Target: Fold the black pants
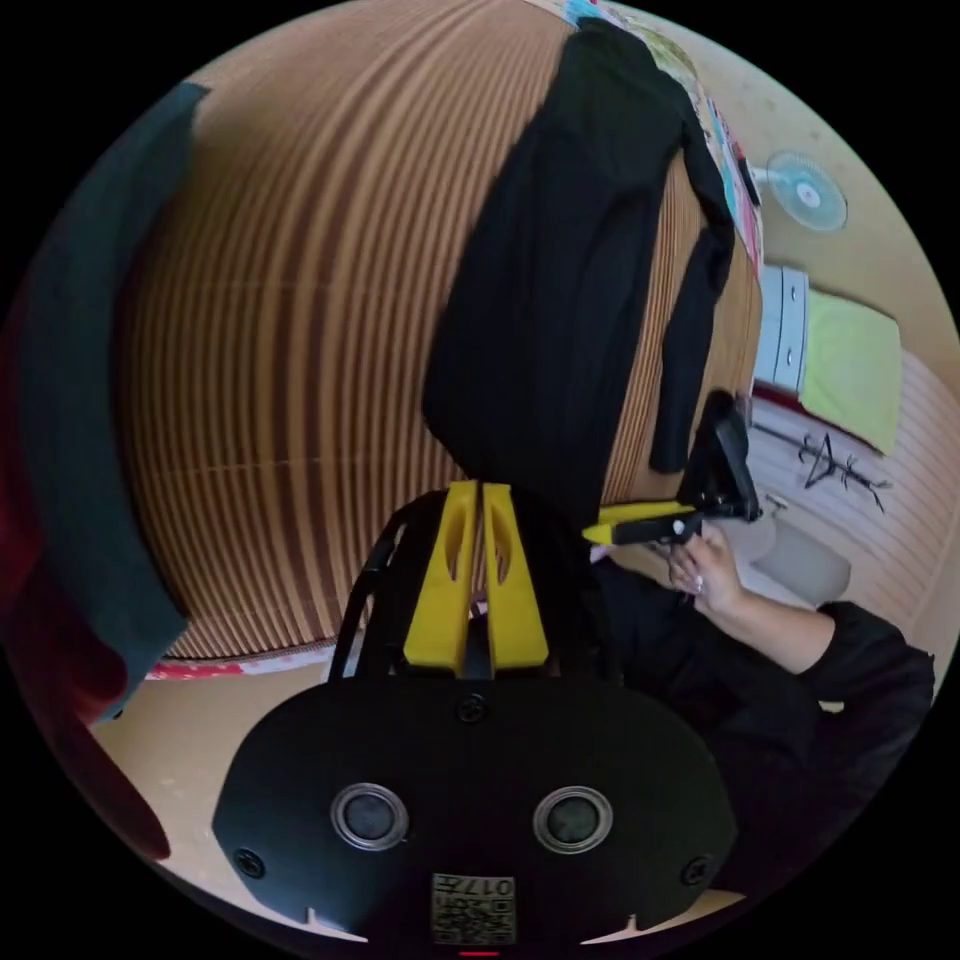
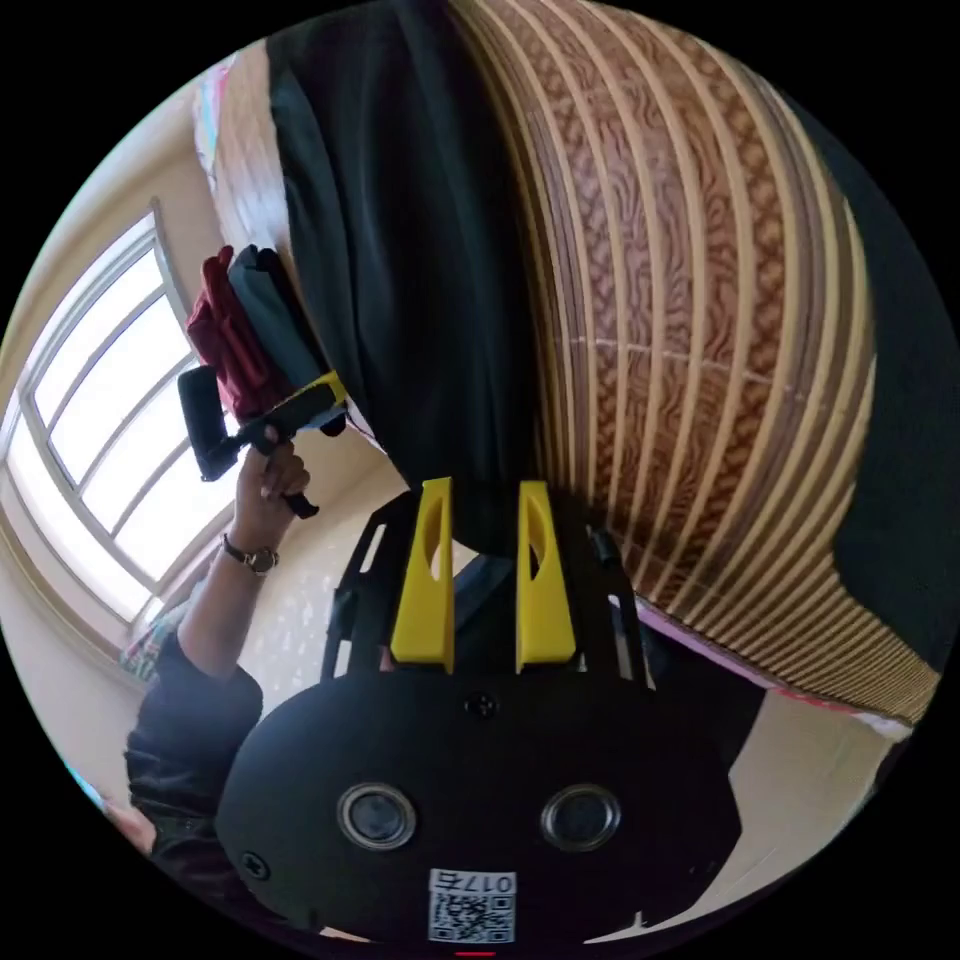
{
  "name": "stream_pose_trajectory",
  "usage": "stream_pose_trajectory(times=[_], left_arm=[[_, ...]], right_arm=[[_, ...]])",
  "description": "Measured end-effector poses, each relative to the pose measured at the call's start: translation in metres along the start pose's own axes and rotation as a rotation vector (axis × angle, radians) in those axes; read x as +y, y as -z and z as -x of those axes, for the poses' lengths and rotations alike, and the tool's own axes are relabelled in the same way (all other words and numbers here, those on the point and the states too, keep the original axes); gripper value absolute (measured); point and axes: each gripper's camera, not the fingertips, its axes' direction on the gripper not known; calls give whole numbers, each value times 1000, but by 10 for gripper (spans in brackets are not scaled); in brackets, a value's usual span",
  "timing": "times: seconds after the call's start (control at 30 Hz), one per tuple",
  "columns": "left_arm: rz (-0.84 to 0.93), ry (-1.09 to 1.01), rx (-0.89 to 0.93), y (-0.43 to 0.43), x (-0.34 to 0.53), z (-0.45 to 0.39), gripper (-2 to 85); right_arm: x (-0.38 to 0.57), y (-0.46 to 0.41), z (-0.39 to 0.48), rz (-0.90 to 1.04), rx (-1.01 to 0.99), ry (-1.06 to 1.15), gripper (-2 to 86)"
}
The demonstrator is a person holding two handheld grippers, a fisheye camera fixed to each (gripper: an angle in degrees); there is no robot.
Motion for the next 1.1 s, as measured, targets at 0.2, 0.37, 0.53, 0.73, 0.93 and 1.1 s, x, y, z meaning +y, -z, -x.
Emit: stream_pose_trajectory(times=[0.2,0.37,0.53,0.73,0.93,1.1], left_arm=[[114,-296,351,14,12,-29,-9],[-156,-153,558,43,57,7,0],[-254,117,402,12,76,19,63],[-206,132,163,-38,31,-36,94],[-38,47,-399,-86,-8,-108,-3],[-52,239,-359,-93,4,-96,-9]], right_arm=[[24,50,21,56,-1007,98,33],[60,83,-17,14,-950,32,30],[92,126,-39,-129,-196,-126,30],[95,121,-6,-46,-93,-8,33],[107,107,49,95,172,164,51],[167,160,70,-210,350,289,70]])
